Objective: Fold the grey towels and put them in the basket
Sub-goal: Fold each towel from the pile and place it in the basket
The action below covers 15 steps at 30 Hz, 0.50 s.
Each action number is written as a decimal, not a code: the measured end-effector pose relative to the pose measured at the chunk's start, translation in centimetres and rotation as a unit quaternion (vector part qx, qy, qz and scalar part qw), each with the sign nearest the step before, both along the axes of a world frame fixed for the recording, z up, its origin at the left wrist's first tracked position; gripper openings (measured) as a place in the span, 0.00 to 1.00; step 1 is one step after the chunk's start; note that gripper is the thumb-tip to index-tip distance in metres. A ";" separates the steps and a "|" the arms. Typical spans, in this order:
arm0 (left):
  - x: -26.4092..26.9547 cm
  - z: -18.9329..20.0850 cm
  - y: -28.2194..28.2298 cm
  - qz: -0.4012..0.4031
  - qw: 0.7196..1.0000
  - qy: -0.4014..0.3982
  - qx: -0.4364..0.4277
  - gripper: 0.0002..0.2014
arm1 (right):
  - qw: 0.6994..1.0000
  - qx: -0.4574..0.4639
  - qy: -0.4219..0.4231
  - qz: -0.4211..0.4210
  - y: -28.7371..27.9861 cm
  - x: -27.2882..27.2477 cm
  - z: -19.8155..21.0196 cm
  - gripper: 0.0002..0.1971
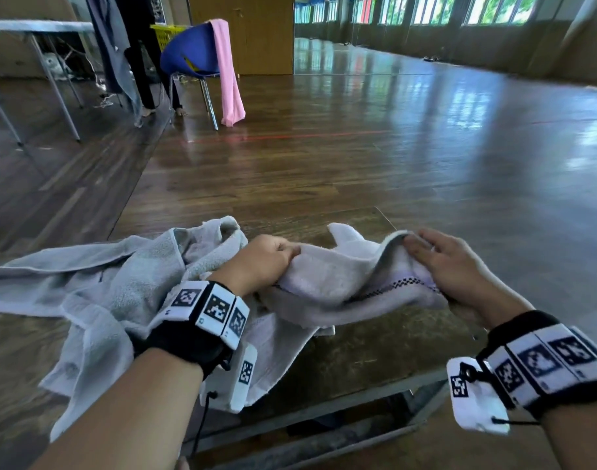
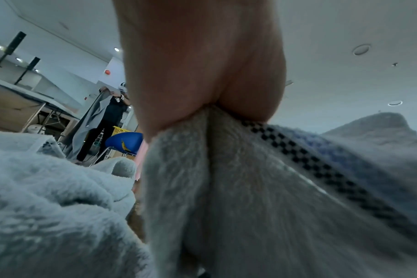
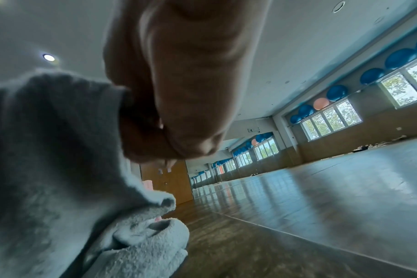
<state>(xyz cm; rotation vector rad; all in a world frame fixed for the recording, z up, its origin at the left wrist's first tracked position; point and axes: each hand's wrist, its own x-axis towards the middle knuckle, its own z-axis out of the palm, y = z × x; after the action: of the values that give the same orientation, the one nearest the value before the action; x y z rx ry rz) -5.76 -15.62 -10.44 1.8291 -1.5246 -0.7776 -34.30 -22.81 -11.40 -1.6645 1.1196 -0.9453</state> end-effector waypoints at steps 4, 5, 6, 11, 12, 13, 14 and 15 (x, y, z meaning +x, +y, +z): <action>-0.2 -0.6 0.4 -0.060 0.971 -0.181 0.145 0.18 | 0.962 -0.002 0.268 0.047 -0.1 1.1 -0.6 0.12; -0.3 -0.8 0.5 -0.051 0.971 -0.197 0.126 0.18 | 0.952 -0.012 0.303 0.043 -0.1 1.5 -0.9 0.13; -0.4 -1.0 0.5 -0.039 0.977 -0.192 0.088 0.18 | 0.950 -0.025 0.309 0.031 -0.1 2.2 -1.0 0.14; -1.5 -2.2 -0.7 -0.040 0.986 -0.160 -0.038 0.17 | 0.954 -0.139 0.265 -0.004 -0.4 5.4 -1.9 0.11; -1.5 -2.7 -0.9 -0.048 0.985 -0.162 -0.028 0.17 | 0.952 -0.136 0.274 0.010 -0.5 5.9 -2.3 0.10; -1.5 -3.3 -1.0 -0.055 0.984 -0.169 -0.011 0.18 | 0.949 -0.119 0.292 0.027 -0.6 6.3 -2.8 0.10; -1.4 -3.8 -1.0 -0.061 0.982 -0.177 0.009 0.19 | 0.945 -0.098 0.310 0.045 -0.5 6.5 -3.2 0.11; -1.4 -4.1 -0.9 -0.066 0.981 -0.182 0.026 0.20 | 0.939 -0.083 0.327 0.062 -0.4 6.6 -3.6 0.13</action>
<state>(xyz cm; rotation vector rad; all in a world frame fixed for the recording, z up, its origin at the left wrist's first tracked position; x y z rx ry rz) -7.16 -16.54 -14.56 2.0056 -1.8876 -0.5665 -27.66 -23.25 -14.96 -2.2476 1.3605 -0.4069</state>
